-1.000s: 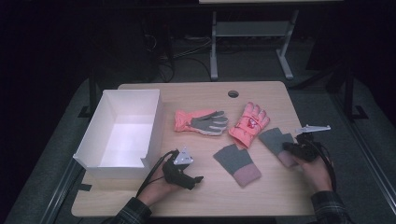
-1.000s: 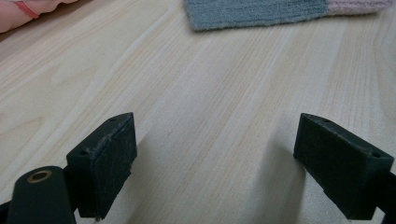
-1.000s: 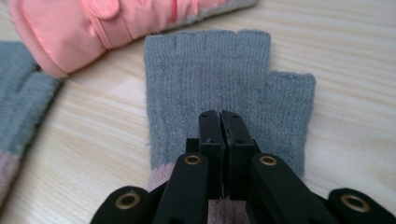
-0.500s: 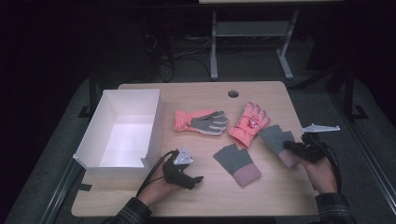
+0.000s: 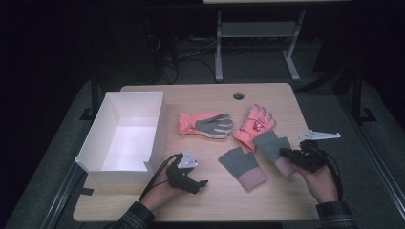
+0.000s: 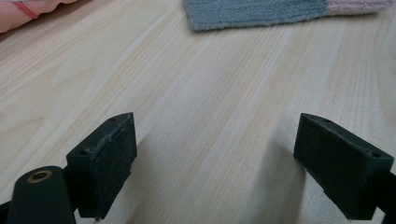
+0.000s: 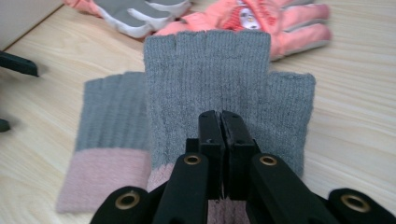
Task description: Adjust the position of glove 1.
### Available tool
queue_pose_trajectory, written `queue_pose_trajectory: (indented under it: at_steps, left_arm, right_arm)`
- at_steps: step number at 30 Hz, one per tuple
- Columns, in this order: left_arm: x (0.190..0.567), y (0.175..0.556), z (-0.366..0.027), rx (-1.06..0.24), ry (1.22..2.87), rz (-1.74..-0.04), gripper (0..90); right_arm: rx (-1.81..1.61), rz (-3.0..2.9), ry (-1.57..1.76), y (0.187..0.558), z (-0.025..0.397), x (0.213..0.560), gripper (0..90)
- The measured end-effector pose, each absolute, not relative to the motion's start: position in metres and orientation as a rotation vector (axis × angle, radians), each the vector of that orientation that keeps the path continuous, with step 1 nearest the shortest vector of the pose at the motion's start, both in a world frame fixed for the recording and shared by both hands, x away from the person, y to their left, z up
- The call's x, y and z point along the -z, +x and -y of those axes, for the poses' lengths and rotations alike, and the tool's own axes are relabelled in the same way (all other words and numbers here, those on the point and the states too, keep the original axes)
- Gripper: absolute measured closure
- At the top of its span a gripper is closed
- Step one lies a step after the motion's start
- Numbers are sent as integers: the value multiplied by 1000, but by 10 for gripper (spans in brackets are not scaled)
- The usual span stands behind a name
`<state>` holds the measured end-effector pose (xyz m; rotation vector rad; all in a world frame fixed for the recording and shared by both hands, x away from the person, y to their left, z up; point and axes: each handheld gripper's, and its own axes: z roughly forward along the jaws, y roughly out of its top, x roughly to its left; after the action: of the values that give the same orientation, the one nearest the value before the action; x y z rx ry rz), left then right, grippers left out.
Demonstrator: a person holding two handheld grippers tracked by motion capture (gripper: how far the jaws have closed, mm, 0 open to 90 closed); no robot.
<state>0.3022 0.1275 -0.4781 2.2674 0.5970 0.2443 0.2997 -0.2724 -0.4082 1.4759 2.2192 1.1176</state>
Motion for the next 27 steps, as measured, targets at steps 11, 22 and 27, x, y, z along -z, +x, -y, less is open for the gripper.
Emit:
queue_pose_trajectory:
  at_steps: [11, 22, 27]
  left_arm:
    - [478, 302, -128, -245, 2267, -594, 124]
    - [478, 302, -128, -246, 2272, -590, 123]
    - [478, 302, -128, -246, 2271, -591, 124]
  right_arm:
    - [-1134, -2318, 1410, 300, 226, 411, 879]
    - [-1116, -2412, 1350, 300, 186, 418, 878]
    - [-1089, -2428, 1352, 303, 181, 424, 876]
